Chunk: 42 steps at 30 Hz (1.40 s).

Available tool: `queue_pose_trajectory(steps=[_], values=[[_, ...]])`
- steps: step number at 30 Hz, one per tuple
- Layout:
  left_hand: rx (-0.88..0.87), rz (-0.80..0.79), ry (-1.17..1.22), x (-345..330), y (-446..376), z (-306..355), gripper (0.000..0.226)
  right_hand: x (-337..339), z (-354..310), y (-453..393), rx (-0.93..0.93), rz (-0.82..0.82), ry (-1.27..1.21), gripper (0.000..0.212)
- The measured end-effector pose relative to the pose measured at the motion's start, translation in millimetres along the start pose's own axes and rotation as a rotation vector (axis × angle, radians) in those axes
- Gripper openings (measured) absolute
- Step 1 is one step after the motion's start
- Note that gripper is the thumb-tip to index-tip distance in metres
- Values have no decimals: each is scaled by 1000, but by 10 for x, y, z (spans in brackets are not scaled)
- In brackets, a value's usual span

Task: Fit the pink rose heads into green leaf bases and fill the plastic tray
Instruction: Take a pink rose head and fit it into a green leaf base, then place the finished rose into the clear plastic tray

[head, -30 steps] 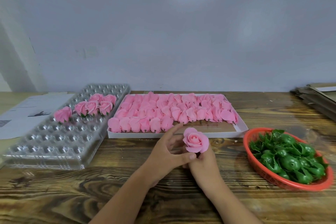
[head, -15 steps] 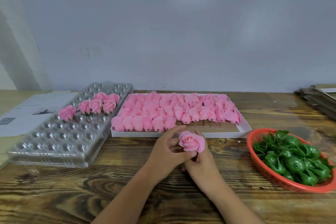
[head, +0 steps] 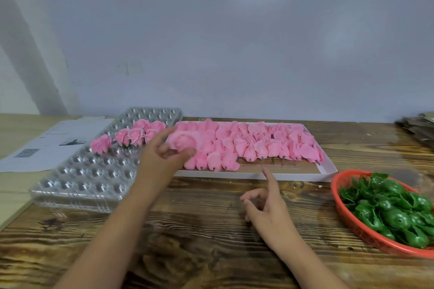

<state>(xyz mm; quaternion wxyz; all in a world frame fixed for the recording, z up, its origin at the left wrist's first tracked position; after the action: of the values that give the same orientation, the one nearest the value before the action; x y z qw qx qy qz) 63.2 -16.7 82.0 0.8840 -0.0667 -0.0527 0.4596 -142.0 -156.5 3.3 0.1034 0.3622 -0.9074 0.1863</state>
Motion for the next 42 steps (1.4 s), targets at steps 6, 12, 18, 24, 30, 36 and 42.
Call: queue_pose_trajectory(steps=[6, 12, 18, 24, 30, 36, 42], values=[[16, 328, -224, 1216, -477, -76, 72, 1, 0, -1, -15, -7, 11, 88], [98, 467, -347, 1816, -719, -257, 74, 0, 13, -6, -11, -2, 20, 86], [143, 430, -406, 1775, -800, -453, 79, 3, 46, -7, -23, -10, 21, 85], [163, 443, -468, 1713, -858, -558, 75, 4, 54, -3, -28, -11, 19, 84], [187, 456, -571, 1730, -916, -563, 75, -2, 73, -8, -14, -12, 31, 84], [177, 472, -626, 1754, -957, -569, 75, -6, 86, -6, -4, -17, 38, 84], [180, 455, -668, 1702, -968, -568, 74, -11, 76, -11, 3, -13, 39, 84]])
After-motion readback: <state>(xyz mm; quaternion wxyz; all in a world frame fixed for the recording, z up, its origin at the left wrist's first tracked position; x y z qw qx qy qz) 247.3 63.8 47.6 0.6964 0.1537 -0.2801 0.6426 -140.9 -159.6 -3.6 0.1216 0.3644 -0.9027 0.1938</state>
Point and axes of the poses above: each hand's wrist, its own y-axis away from the middle knuckle, its own x-axis out of the back of the hand, z = x × y, the point moved 4 cm from there along -y, towards the middle knuckle, and after that the axes turned 5 degrees about x, right-handed, at the moved point
